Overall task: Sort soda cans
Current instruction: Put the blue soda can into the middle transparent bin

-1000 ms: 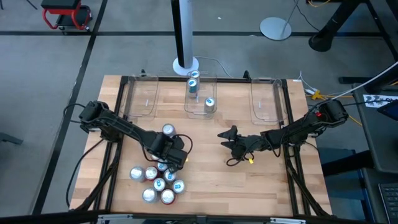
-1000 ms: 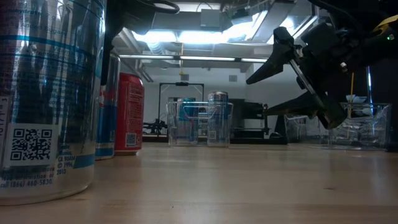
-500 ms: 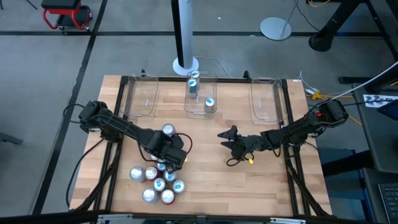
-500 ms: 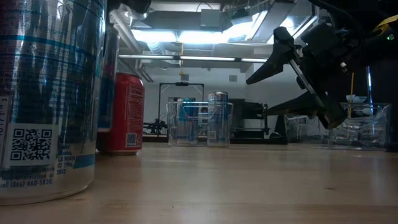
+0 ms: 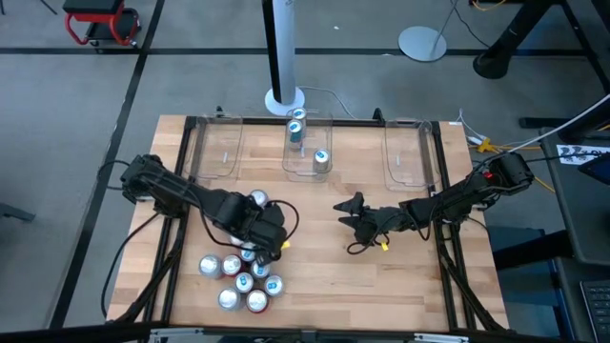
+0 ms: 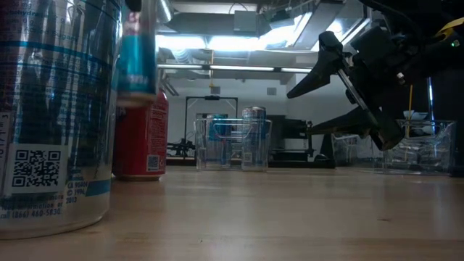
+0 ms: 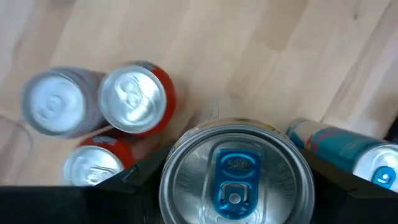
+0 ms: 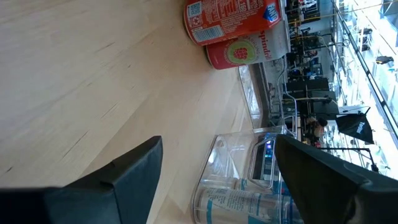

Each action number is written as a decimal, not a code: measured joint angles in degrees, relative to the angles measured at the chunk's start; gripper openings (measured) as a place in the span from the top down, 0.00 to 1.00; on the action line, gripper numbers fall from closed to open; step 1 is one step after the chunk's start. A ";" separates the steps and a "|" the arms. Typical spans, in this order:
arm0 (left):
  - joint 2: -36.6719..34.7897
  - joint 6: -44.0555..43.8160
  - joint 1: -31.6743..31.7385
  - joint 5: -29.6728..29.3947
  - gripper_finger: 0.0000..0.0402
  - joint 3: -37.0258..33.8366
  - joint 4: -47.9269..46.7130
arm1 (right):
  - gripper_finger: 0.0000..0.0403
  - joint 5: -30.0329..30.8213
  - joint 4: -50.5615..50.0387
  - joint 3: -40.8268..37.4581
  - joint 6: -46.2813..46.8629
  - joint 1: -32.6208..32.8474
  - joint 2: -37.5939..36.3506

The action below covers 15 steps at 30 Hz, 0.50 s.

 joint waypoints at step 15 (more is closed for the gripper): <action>0.00 15.48 7.29 -7.95 0.42 11.55 -2.18 | 0.23 0.06 0.06 0.00 0.00 -0.01 0.01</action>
